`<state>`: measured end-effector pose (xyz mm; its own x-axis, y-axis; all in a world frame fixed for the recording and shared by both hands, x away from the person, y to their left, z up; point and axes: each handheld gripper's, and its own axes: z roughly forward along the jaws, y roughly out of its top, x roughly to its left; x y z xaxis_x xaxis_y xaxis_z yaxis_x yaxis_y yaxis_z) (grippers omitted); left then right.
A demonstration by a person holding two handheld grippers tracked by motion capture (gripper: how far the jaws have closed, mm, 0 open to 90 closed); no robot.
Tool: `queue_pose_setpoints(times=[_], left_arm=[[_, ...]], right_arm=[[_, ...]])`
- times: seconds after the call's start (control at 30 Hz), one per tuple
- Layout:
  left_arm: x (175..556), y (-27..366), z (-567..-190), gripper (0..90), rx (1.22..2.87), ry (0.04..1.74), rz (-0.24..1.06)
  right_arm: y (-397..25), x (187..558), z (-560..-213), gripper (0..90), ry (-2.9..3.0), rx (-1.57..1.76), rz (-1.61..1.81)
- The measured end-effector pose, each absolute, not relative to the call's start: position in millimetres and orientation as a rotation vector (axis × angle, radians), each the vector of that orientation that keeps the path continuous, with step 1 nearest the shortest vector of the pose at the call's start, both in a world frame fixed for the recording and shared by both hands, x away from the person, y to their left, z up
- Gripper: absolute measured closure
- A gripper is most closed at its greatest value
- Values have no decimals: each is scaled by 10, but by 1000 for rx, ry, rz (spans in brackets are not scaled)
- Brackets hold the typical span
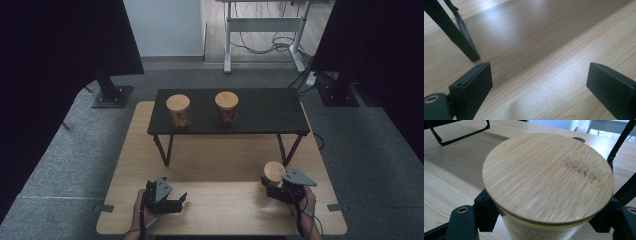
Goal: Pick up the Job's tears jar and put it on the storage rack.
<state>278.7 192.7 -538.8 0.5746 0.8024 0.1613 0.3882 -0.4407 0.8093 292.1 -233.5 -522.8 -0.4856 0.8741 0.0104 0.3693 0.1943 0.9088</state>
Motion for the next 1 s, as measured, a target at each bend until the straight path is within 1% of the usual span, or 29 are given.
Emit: queue_pose_setpoints(times=[1.0], left_arm=[[2787, 1923, -5391, 61, 2062, 947, 710]], right_arm=[[-2318, 2863, -5121, 251, 1942, 1126, 1298]])
